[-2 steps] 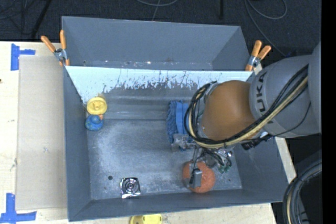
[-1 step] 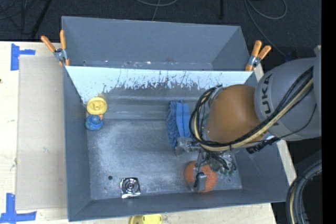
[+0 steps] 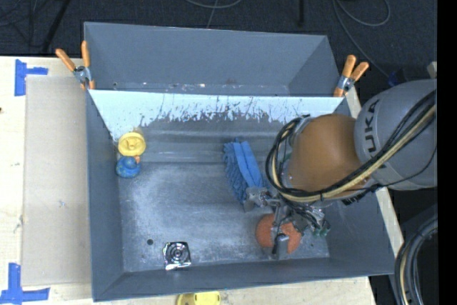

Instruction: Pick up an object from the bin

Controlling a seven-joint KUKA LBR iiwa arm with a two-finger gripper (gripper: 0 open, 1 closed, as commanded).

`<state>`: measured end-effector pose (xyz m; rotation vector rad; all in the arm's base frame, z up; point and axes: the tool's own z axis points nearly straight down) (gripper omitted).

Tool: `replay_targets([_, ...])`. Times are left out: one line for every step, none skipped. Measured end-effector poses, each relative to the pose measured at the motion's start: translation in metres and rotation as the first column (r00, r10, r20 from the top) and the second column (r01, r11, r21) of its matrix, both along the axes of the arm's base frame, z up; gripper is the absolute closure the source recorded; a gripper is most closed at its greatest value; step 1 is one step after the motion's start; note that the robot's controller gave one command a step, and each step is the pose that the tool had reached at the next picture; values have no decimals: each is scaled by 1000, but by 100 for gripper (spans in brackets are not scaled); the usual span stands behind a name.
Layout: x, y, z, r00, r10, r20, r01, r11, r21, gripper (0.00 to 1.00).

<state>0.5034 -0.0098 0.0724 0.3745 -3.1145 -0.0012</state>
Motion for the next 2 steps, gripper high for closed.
replay_targets([-8, -26, -1, 999, -49, 5, 49, 999, 1, 0])
replay_targets([5, -71, -3, 998, 59, 5, -59, 998, 1, 100])
